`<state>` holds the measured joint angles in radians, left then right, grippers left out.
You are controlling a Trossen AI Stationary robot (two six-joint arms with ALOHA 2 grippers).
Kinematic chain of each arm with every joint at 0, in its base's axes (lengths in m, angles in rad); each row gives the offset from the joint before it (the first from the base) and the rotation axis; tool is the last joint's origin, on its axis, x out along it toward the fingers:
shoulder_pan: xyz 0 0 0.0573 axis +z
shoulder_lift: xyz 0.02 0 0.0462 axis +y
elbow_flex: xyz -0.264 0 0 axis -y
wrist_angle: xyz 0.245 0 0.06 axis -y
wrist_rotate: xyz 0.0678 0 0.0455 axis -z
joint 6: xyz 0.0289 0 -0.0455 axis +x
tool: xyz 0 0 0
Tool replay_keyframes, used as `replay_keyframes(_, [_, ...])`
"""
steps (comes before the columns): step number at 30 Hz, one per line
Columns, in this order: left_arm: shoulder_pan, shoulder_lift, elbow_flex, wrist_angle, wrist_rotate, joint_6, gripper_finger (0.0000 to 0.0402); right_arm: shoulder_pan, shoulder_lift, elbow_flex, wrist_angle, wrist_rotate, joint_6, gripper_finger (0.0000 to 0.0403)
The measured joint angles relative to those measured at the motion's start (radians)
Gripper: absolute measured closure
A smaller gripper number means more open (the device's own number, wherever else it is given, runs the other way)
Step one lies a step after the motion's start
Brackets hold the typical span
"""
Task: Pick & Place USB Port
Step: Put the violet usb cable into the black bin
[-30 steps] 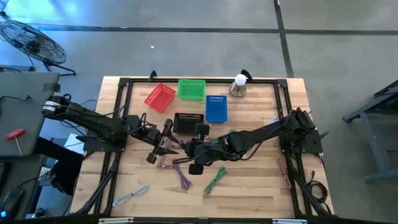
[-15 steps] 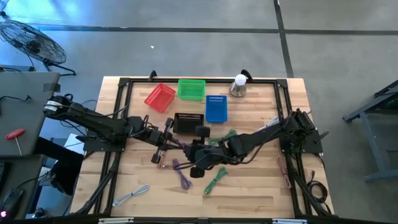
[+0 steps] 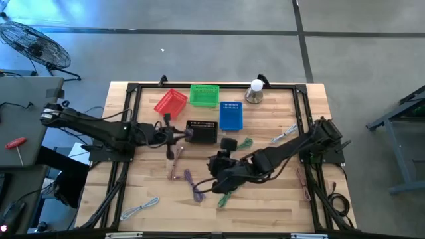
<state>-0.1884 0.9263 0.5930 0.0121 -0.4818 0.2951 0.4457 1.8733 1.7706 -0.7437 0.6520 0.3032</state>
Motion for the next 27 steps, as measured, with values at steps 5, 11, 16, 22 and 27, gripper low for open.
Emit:
replay_keyframes(5, [-0.001,0.003,0.03,-0.038,0.019,0.12,0.0396,0.028,-0.01,0.0,-0.055,0.049,0.057,0.0304])
replay_keyframes(11, [0.02,0.041,0.042,-0.028,0.144,0.272,0.0396,0.039,-0.01,0.0,-0.104,0.082,0.13,0.0304])
replay_keyframes(16, [0.113,0.119,0.043,0.002,0.182,0.278,0.0389,0.042,-0.009,0.0,-0.12,0.081,0.145,0.0304])
replay_keyframes(22, [0.225,0.242,0.043,0.103,0.322,0.275,0.0396,0.042,-0.009,0.0,-0.122,0.075,0.146,0.0304])
replay_keyframes(27, [0.268,0.321,0.042,0.118,0.373,0.25,0.0396,0.044,-0.009,0.0,-0.146,0.076,0.167,0.0304])
